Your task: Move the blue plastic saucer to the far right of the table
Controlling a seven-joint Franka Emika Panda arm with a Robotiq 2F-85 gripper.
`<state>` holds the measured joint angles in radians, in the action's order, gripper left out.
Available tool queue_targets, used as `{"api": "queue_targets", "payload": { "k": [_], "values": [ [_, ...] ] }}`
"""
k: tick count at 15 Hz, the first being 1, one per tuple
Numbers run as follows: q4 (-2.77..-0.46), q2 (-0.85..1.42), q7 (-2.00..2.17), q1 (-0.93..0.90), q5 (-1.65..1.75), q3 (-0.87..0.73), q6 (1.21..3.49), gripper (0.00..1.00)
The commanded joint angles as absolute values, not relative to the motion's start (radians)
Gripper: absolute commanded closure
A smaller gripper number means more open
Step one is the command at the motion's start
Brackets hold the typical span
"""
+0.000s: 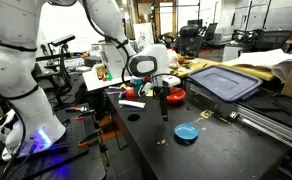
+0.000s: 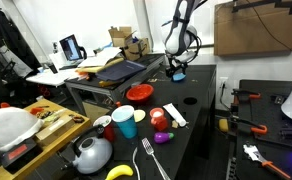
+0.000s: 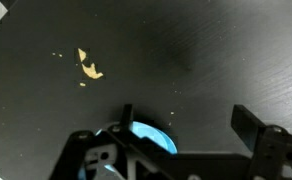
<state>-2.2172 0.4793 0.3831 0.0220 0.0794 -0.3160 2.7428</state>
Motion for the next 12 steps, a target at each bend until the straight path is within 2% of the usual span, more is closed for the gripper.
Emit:
{"api": "queue_targets", "payload": {
  "k": [1,12],
  "values": [
    [-2.174,0.493,0.301,0.028,0.112,-0.308,2.718,0.0],
    [-2.129,0.511,0.254,0.041,0.101,-0.277,2.705,0.0]
  ]
}}
